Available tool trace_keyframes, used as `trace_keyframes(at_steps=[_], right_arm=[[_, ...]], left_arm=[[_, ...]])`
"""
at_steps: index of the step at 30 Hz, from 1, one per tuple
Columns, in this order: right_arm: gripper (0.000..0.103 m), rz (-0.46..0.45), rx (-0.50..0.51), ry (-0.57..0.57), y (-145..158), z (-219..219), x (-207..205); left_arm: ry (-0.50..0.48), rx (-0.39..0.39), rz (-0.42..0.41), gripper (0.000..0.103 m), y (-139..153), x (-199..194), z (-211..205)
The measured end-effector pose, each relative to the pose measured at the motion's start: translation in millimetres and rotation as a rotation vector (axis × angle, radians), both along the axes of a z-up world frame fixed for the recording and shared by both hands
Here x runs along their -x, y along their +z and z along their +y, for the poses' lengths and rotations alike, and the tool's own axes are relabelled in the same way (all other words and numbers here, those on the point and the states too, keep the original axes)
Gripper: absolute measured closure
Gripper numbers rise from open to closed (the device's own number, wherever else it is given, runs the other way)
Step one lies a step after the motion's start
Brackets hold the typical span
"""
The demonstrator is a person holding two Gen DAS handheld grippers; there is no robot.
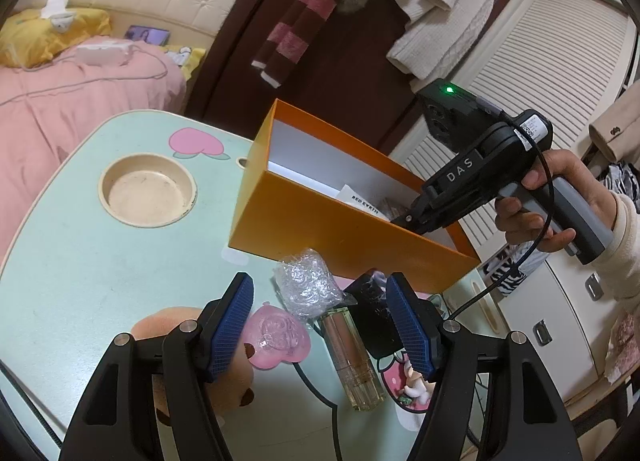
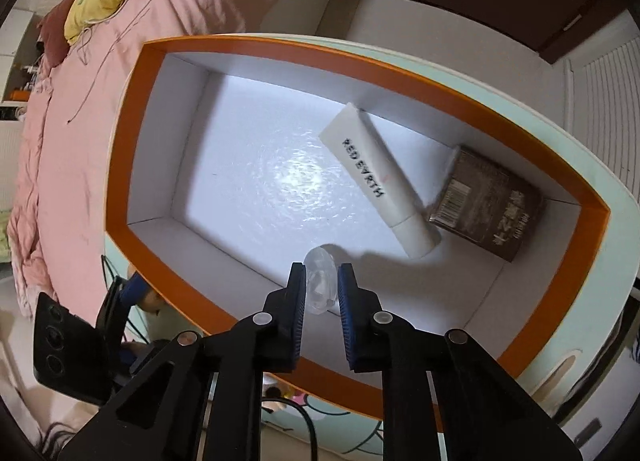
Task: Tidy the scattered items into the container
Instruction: 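Carry the clear egg out and set it on the table, open right gripper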
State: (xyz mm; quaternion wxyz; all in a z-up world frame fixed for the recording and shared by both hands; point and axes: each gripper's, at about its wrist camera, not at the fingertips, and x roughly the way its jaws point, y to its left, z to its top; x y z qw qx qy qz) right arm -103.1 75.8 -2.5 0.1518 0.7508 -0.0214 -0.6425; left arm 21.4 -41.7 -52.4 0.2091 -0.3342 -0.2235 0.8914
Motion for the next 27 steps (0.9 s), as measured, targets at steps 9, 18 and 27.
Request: trace_keyframes(at_steps=[9,18,27], right_arm=[[0.08,-0.007,-0.054,0.087,-4.6,-9.9,-10.8],[0.082,0.168,0.102,0.034,50.1,13.2,-34.1],[0.082,0.392,0.338,-0.007,103.5,29.1,-87.7]], left_arm=[[0.005,0.0,-0.003,0.035,0.2,0.4,-0.9],[0.01,-0.002,-0.005,0.035,1.5,4.1,0.6],[0.005,0.007,-0.001,0.033,0.3,4.3,0.5]])
